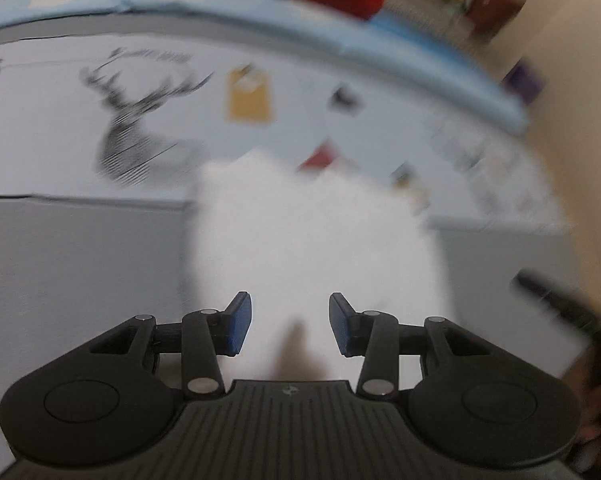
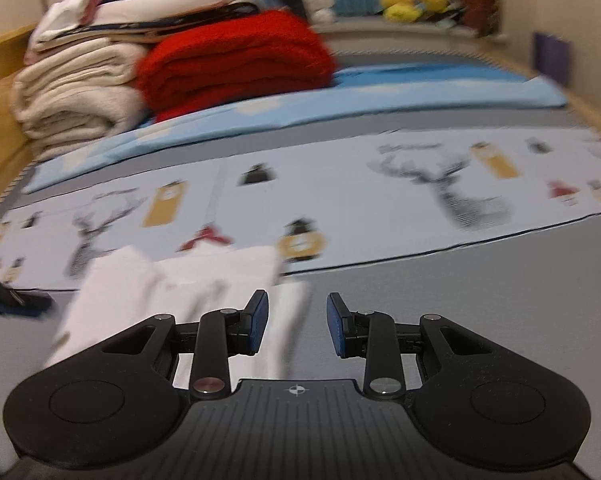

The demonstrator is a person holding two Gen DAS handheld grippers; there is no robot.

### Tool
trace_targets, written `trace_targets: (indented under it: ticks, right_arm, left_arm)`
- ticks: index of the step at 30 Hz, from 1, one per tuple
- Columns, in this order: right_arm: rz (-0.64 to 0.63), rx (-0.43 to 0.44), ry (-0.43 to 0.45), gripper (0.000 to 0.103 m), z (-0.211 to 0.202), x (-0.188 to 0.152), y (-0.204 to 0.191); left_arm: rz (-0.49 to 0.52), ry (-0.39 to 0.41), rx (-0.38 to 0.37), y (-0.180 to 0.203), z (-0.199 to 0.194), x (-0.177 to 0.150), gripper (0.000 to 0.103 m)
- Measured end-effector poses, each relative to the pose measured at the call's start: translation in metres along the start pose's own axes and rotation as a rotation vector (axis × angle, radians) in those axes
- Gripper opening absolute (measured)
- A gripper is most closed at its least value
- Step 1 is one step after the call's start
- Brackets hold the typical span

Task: Fold small clothes

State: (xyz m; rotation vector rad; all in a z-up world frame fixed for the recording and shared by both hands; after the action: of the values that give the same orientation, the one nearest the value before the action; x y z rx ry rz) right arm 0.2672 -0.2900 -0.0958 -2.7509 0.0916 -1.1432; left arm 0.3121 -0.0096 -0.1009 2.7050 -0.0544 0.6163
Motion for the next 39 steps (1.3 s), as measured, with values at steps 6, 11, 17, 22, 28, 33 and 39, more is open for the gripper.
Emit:
trace_targets:
  ticks: [6,11,17,22,28,33,39]
  right_arm:
    - [0.139,0.201,-0.226,0.044,0.045,-0.020,-0.045]
    - [0.244,0.197,-0.309,0.048,0.081,-0.026,-0.055]
    - [0.273,0.138,-0.396,0.050,0.113,-0.044,-0.058]
    - [0.101,0.133,-0.303,0.014,0.107,-0.037,-0.082]
    - [0.114,0.265,-0.132,0.008,0.064,0.003,-0.076]
    - [0.127,0.261,0.093,0.008,0.022,0.047,-0.041]
    - [0.111,-0.127,-0.023,0.013,0.061,0.034,0.029]
  left_arm:
    - [0.049,0.009,0.077,-0.024,-0.007,-0.002,0.047]
    - [0.091,0.008,0.115,-0.029,-0.011,0.001,0.047]
    - [0.128,0.008,0.126,-0.031,-0.017,-0.002,0.047]
    - [0.115,0.023,0.139,-0.038,-0.022,0.002,0.047]
    - [0.108,0.029,0.152,-0.037,-0.021,0.006,0.047]
    - [0.105,0.031,0.142,-0.033,-0.017,0.007,0.047]
    - [0.122,0.016,0.132,-0.022,-0.010,0.004,0.047]
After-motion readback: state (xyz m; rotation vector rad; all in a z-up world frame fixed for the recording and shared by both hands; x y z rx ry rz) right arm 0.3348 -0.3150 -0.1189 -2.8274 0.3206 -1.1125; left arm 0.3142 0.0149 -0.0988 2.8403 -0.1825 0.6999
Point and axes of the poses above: each gripper's, at about its wrist camera, not at the fingertips, and z roughly the way its jaws point, y to its right, x to its top, the point moved 9 cm from there along z, roughly the way its jaws point, and after that the axes turned 5 degrees about -x, right-handed, at the moved point
